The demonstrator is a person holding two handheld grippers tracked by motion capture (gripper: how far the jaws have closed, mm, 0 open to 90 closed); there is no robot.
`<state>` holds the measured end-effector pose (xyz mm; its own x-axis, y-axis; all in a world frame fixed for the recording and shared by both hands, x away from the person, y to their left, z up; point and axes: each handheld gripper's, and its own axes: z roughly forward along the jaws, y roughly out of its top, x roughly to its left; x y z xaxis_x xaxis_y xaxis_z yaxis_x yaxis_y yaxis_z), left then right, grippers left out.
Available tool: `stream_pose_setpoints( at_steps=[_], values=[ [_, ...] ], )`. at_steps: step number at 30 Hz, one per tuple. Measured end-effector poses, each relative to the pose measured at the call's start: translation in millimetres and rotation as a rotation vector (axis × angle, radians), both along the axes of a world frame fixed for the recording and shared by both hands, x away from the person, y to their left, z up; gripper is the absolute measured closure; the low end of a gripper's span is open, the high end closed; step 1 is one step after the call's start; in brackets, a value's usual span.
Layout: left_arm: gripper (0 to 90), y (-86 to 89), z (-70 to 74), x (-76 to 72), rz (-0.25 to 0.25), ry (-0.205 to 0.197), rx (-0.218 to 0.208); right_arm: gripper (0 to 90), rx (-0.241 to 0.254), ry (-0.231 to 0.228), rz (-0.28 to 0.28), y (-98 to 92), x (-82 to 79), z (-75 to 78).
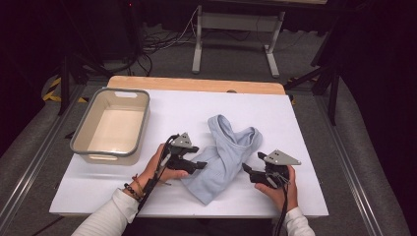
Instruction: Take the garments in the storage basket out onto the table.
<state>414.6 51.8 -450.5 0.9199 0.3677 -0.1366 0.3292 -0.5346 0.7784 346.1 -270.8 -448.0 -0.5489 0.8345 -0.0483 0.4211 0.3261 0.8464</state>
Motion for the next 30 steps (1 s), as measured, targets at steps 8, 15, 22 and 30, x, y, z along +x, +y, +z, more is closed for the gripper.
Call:
stream_pose_setpoints(
  at_steps=[8, 15, 22, 30],
  values=[
    [65.8, -5.8, -7.8, 0.8, -0.016, 0.003, 0.038, 36.8, -0.029, 0.087, 0.001, 4.9, 24.2, -9.9],
    [83.6, -6.9, -9.3, 1.4, -0.033, -0.011, 0.059, 61.5, -0.032, 0.142, 0.058, 13.2, 31.4, -10.7],
    [86.0, 0.2, 2.1, -3.8, -0.015, -0.067, 0.014, 83.5, -0.011, 0.120, 0.084, 11.1, 29.1, -4.8],
    [86.2, 20.9, 31.8, -16.1, 0.039, -0.157, -0.094, 84.3, 0.011, -0.002, 0.071, 9.0, 11.5, 28.9]
  ],
)
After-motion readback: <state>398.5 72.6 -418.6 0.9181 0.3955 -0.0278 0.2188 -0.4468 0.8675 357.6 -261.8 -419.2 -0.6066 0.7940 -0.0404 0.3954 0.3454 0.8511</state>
